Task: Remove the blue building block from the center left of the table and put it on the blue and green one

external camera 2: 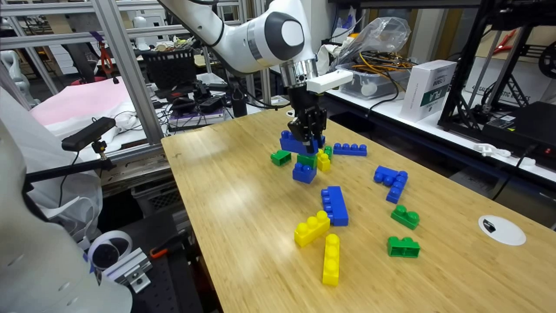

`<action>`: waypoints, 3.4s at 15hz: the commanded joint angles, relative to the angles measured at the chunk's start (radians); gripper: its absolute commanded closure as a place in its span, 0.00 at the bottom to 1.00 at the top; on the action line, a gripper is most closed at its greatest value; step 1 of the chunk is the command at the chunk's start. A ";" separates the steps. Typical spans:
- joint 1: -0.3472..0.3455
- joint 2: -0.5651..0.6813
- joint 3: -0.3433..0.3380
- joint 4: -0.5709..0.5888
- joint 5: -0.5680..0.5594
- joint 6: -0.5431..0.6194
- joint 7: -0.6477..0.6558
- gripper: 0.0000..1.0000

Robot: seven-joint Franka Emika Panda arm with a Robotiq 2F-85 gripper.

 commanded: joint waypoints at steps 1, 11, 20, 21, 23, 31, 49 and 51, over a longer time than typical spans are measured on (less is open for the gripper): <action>-0.017 -0.007 0.014 -0.014 -0.060 0.088 -0.062 0.89; -0.060 0.074 0.036 -0.037 0.036 0.323 -0.424 0.89; -0.077 0.112 0.049 -0.040 0.135 0.320 -0.519 0.89; -0.083 0.113 0.049 -0.039 0.148 0.322 -0.520 0.89; -0.086 0.118 0.040 -0.036 0.153 0.326 -0.496 0.89; -0.093 0.134 0.040 -0.021 0.157 0.338 -0.459 0.89; -0.088 0.176 0.058 0.012 0.210 0.331 -0.355 0.89; -0.089 0.180 0.059 0.014 0.214 0.328 -0.354 0.89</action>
